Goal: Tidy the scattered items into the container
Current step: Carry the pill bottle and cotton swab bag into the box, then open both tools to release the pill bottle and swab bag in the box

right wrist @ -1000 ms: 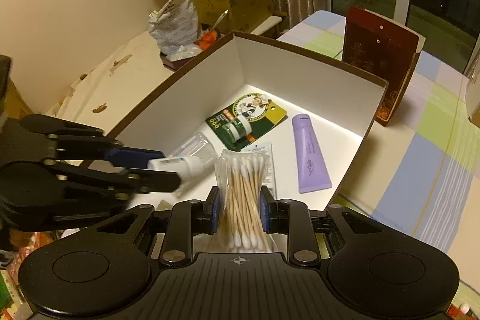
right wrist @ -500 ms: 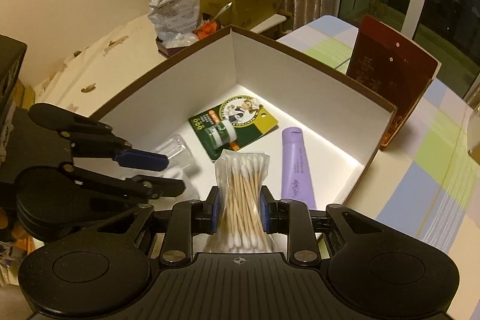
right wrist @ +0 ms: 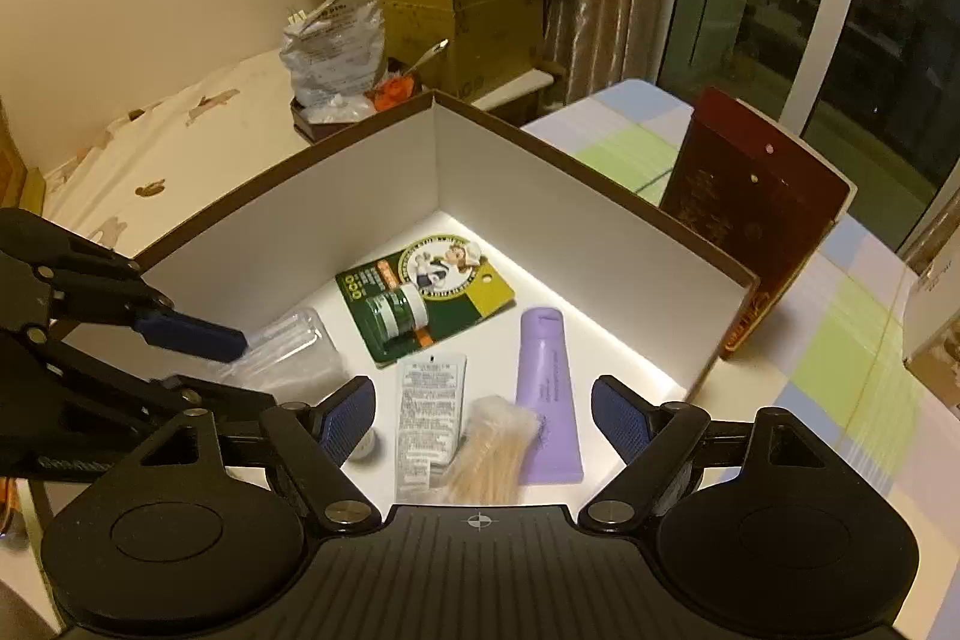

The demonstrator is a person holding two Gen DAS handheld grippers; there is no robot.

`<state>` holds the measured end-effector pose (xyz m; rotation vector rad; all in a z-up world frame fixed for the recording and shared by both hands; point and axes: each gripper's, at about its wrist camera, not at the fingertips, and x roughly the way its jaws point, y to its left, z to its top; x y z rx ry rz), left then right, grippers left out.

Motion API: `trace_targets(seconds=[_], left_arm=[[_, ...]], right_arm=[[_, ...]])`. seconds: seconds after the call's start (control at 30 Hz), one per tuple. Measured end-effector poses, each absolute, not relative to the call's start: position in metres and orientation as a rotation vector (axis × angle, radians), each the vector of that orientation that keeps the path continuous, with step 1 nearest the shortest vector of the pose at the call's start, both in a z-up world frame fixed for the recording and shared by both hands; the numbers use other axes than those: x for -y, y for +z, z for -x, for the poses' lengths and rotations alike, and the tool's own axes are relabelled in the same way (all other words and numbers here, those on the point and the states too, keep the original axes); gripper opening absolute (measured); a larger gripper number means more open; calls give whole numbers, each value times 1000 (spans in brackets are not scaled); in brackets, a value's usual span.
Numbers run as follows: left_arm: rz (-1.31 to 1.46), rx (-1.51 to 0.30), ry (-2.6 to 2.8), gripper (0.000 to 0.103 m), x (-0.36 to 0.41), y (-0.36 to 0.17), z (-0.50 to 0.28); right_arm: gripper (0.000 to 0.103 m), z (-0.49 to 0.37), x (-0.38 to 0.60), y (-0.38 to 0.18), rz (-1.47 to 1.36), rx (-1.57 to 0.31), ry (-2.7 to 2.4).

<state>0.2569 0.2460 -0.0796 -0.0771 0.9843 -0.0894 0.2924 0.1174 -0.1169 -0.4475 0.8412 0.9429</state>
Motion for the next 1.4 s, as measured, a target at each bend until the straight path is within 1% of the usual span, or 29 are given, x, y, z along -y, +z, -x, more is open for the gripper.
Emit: trace_targets(seconds=[0.03, 0.17, 0.27, 0.33, 0.53, 0.57, 0.6, 0.63, 0.67, 0.77, 0.9, 1.1, 1.4], left_arm=[[79, -986, -85, 35, -247, -78, -255], [94, -991, -78, 38, -250, -74, -245], [100, -1016, -64, 46, -249, -73, -241], [99, -1031, -52, 59, -248, -72, -238], [96, -1035, -33, 72, -247, -63, -229], [98, -1035, -27, 72, -248, -62, -227], [99, -1035, -24, 72, -248, -60, -226], [102, -1036, -19, 72, -249, -58, -225], [102, -1037, -16, 72, -249, -57, -224], [102, -1034, -8, 73, -248, -50, -218], [89, -1017, -5, 80, -244, -39, -209], [73, -1015, -4, 82, -238, -28, -199], [53, -1003, 17, 85, -232, -10, -184]], right_arm=[[85, -292, -115, -116, 448, -849, 946], [85, -286, -103, -112, 459, -880, 965], [85, -277, -101, -107, 469, -898, 968], [85, -272, -99, -105, 476, -906, 976], [85, -255, -96, -101, 504, -924, 1000], [88, -252, -96, -101, 508, -933, 1000], [97, -248, -96, -101, 512, -938, 1000], [100, -244, -94, -99, 510, -935, 1006], [101, -239, -93, -98, 507, -930, 1016], [101, -232, -91, -96, 498, -939, 1019], [101, -222, -87, -92, 482, -947, 1015], [101, -217, -81, -84, 412, -988, 984], [101, -197, -73, -71, 405, -980, 988]])
